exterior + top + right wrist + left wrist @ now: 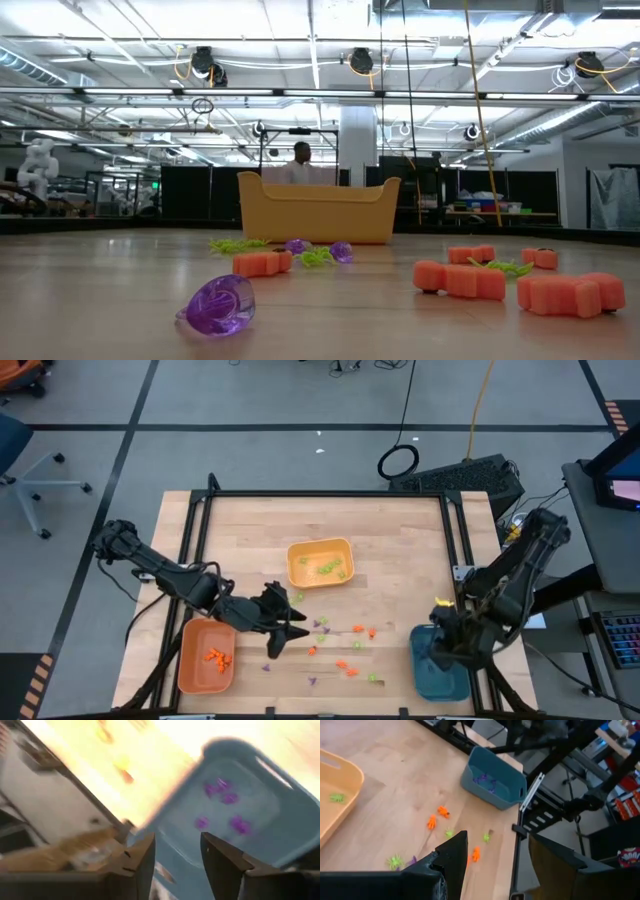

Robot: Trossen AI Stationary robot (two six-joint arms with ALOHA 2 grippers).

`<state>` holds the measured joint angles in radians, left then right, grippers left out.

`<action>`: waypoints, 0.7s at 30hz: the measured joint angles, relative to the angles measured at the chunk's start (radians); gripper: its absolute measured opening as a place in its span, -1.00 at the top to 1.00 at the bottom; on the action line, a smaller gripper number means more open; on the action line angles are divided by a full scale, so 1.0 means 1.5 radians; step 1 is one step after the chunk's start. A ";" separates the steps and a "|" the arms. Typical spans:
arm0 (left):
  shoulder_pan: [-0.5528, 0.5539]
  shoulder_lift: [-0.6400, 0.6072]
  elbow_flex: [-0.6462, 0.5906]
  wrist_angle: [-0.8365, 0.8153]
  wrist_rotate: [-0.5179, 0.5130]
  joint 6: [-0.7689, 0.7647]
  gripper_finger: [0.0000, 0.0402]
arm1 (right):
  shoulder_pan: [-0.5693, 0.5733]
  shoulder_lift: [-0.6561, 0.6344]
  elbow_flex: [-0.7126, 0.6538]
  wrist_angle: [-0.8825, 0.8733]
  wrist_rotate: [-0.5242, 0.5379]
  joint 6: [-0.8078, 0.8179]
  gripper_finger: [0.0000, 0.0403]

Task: Sort Halloween decoration
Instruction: Put the orange skeleton toy into the orange bin

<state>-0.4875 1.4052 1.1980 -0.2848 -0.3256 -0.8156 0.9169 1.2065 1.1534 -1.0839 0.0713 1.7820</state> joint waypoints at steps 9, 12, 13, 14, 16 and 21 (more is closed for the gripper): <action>-0.003 0.006 0.000 -0.087 -0.013 -0.001 -0.04 | -0.072 -0.023 0.000 0.093 0.092 -0.053 0.29; -0.001 0.017 0.000 -0.104 -0.014 -0.001 -0.04 | -0.105 -0.016 0.000 0.121 0.095 -0.087 0.30; 0.001 0.021 0.000 -0.099 -0.014 -0.001 -0.04 | -0.115 -0.014 0.000 0.132 0.096 -0.098 0.30; 0.002 0.026 0.001 -0.097 -0.015 -0.007 -0.04 | -0.125 -0.012 0.000 0.144 0.097 -0.111 0.30; 0.002 0.036 0.001 -0.097 -0.015 -0.014 -0.04 | -0.145 -0.008 0.000 0.168 0.112 -0.132 0.30; 0.002 0.072 0.001 -0.095 -0.013 -0.069 -0.04 | -0.189 0.008 0.000 0.213 0.127 -0.188 0.30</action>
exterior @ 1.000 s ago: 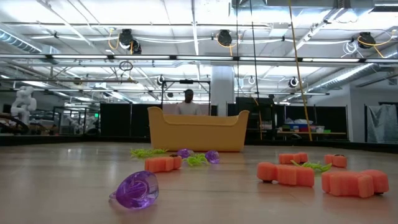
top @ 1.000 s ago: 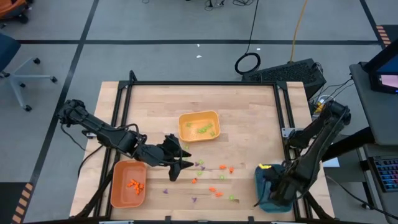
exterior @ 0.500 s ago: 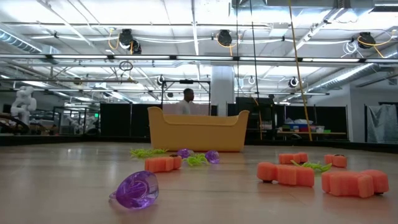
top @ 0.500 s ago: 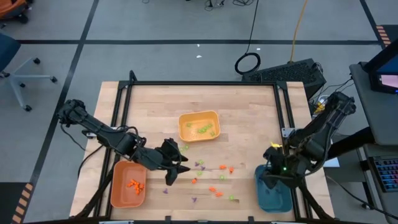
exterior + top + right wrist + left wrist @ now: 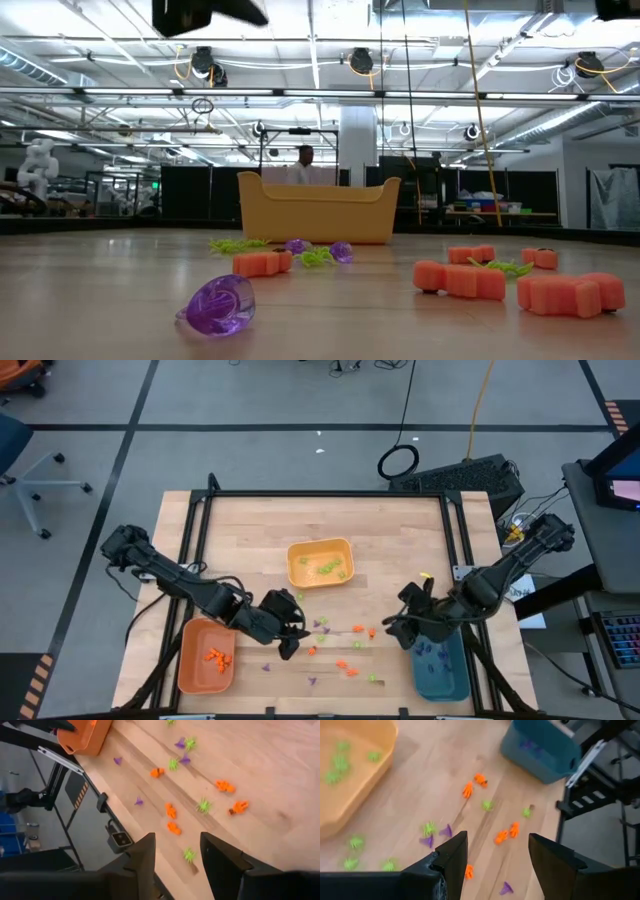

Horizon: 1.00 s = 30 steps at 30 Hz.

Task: Sort Halloween decoration
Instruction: Put the orange skeleton toy into the orange bin

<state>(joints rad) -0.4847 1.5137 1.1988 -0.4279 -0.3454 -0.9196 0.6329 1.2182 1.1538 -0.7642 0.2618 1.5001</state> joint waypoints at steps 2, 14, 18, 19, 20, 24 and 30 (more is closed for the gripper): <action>-0.003 0.021 0.000 -0.003 0.001 -0.030 -0.04 | -0.013 0.007 0.000 0.009 0.000 -0.017 0.30; -0.006 0.137 0.000 -0.001 0.149 -0.197 -0.04 | -0.034 0.043 0.001 0.033 -0.001 -0.039 0.30; -0.006 0.159 0.000 0.011 0.161 -0.219 -0.04 | -0.034 0.045 0.001 0.039 -0.001 -0.039 0.30; -0.006 0.163 0.000 0.018 0.161 -0.217 -0.04 | -0.034 0.045 0.001 0.039 -0.001 -0.039 0.30; -0.006 0.167 0.000 0.022 0.161 -0.214 -0.04 | -0.034 0.045 0.001 0.039 -0.001 -0.039 0.30; -0.004 0.175 0.000 0.018 0.155 -0.243 -0.04 | -0.035 0.045 0.001 0.039 0.000 -0.042 0.30; 0.003 0.194 0.030 -0.004 0.149 -0.271 -0.04 | -0.039 0.045 0.001 0.039 0.001 -0.048 0.30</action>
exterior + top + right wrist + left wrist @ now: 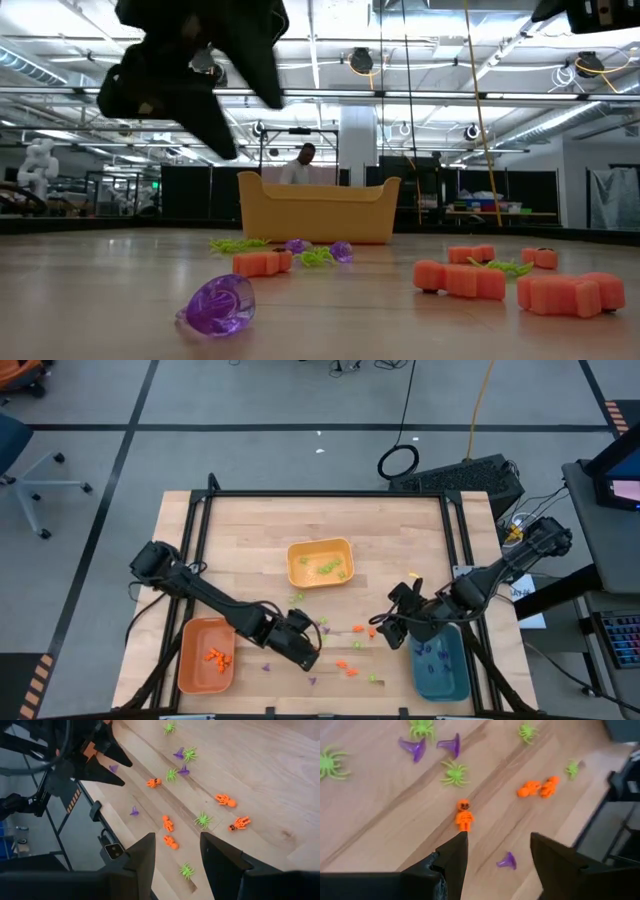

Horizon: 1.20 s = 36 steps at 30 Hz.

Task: Sort Halloween decoration
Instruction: Put the orange skeleton toy into the orange bin

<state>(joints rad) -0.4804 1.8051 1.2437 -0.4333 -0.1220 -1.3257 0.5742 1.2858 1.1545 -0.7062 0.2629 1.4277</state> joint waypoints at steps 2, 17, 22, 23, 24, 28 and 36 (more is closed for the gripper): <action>0.000 0.020 0.031 -0.042 -0.002 0.000 -0.04 | -0.005 0.000 0.000 0.000 0.000 0.000 0.30; 0.002 0.199 0.236 -0.218 -0.008 -0.055 -0.04 | -0.026 0.000 0.000 0.018 -0.001 -0.018 0.30; 0.005 0.223 0.235 -0.230 -0.007 -0.055 -0.04 | -0.025 0.000 0.000 0.017 -0.001 -0.018 0.30; 0.006 0.226 0.235 -0.230 -0.006 -0.055 -0.04 | -0.025 0.000 0.000 0.017 -0.001 -0.018 0.30; 0.006 0.229 0.235 -0.227 -0.007 -0.055 -0.04 | -0.025 0.000 0.000 0.017 -0.001 -0.018 0.30; 0.009 0.237 0.235 -0.220 -0.003 -0.044 -0.04 | -0.025 0.000 0.000 0.016 0.000 -0.018 0.30; 0.016 0.236 0.235 -0.221 0.007 -0.017 0.22 | -0.026 0.000 0.000 0.015 0.003 -0.018 0.30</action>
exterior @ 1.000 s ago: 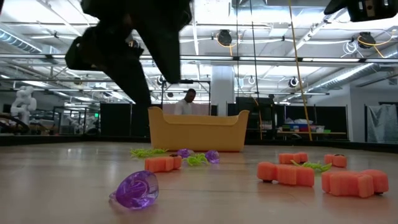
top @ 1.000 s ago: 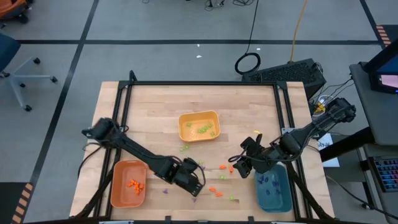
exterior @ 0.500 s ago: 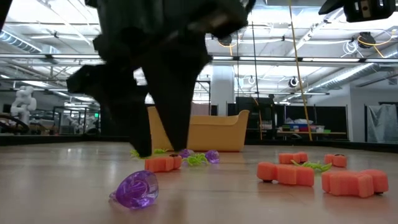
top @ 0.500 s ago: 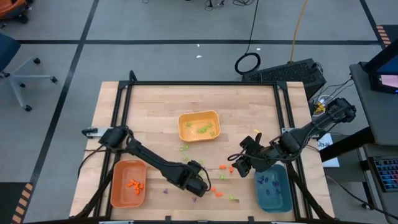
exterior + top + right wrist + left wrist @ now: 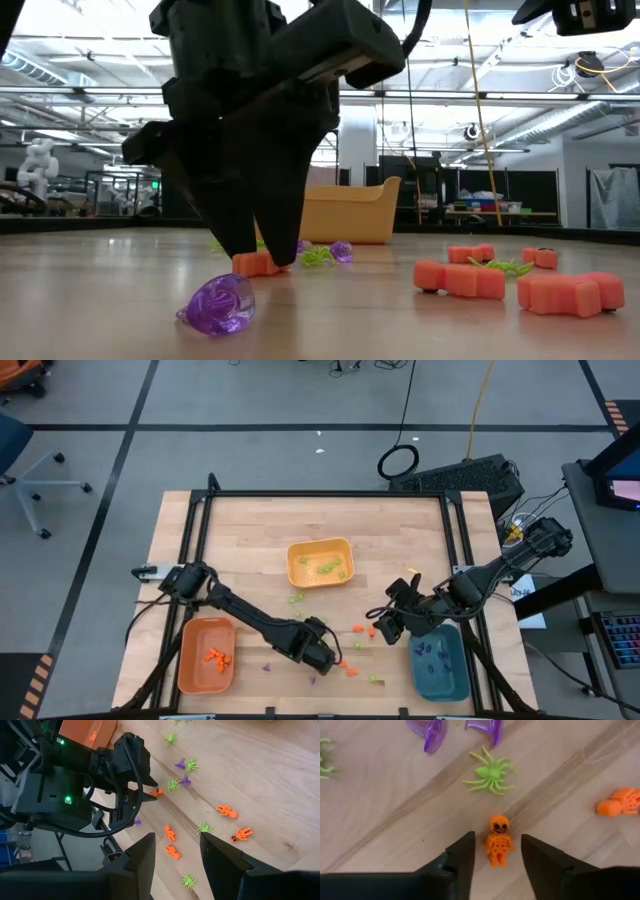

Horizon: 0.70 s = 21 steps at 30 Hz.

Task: Sort Halloween decoration
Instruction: Put the orange skeleton toy into the orange bin

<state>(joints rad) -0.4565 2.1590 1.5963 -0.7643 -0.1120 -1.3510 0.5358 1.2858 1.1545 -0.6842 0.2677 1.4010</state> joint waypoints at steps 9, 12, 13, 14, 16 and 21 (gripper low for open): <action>0.000 0.016 0.002 0.021 0.034 0.044 0.73 | 0.000 0.000 0.000 0.000 0.013 0.000 0.30; 0.000 0.017 0.002 0.022 0.036 0.051 0.84 | 0.000 0.000 0.000 0.000 0.013 0.000 0.30; 0.000 0.014 0.001 0.022 0.036 0.051 0.86 | 0.000 0.000 0.000 0.000 0.013 0.000 0.30; 0.000 0.012 0.001 0.022 0.036 0.051 0.88 | 0.000 0.000 0.000 0.000 0.013 0.000 0.30; 0.001 0.011 0.001 0.022 0.036 0.051 0.89 | 0.000 0.000 0.000 0.000 0.013 0.000 0.30; 0.004 0.007 0.000 0.017 0.052 0.051 0.90 | 0.000 0.000 0.000 0.000 0.013 0.000 0.30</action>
<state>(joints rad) -0.4507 2.1693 1.5967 -0.7388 -0.0345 -1.2739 0.5358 1.2858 1.1545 -0.6842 0.2874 1.4010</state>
